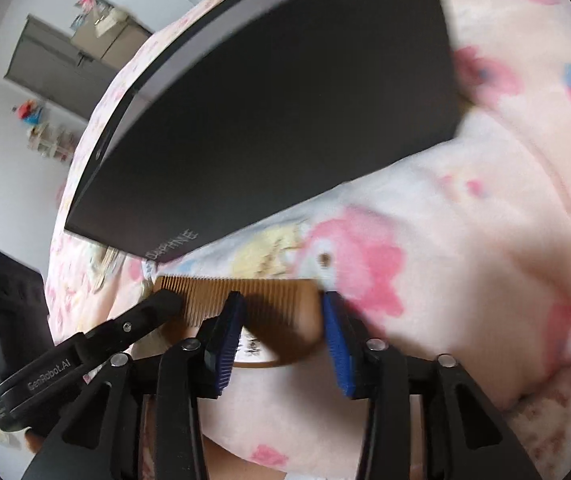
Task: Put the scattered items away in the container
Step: 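Carry the comb in the left gripper over the open black box, then lower the comb into the box and open the left gripper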
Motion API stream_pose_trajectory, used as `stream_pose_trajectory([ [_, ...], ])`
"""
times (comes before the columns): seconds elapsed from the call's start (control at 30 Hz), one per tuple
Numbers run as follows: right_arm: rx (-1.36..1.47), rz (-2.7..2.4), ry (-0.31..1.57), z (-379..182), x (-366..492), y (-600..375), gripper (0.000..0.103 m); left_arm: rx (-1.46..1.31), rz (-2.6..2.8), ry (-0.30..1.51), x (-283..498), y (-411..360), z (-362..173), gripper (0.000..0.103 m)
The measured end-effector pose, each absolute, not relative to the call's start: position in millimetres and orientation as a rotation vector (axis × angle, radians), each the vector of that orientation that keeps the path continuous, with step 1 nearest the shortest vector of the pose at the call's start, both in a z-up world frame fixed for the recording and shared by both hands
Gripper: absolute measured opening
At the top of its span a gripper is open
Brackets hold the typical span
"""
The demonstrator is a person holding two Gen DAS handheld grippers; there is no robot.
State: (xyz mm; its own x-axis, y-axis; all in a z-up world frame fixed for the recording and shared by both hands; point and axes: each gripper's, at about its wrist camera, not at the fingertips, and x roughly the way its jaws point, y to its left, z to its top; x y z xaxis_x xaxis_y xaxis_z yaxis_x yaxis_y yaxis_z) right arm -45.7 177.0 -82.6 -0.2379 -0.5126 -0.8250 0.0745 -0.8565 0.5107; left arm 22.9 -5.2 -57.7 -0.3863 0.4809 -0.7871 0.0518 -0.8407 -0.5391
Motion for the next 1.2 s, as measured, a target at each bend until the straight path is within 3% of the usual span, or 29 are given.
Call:
stream_pose_trajectory([
  [0.2, 1.510, -2.185, -0.545, -53, -38, 189, 0.035, -1.420, 2.338, -0.740, 34, -8, -19, 0.027],
  [0.4, 1.270, -2.264, -0.499, 30, -50, 208, 0.035, -1.227, 2.417, -0.703, 7, -5, 44, 0.030],
  [0.57, 1.166, -2.268, -0.482, 65, -105, 209, 0.035, -1.145, 2.446, -0.672, -52, -4, 79, 0.030],
  [0.67, 1.149, -2.291, -0.434, 69, -130, 209, 0.035, -1.185, 2.404, -0.707, -91, -2, 67, 0.030],
  [0.97, 1.347, -2.325, -0.350, 3, -174, 216, 0.032, -1.392, 2.273, -0.702, -134, 19, -7, 0.033],
  [1.2, 1.231, -2.414, -0.334, 24, -182, 223, 0.032, -1.345, 2.305, -0.653, -145, 28, 11, 0.034],
])
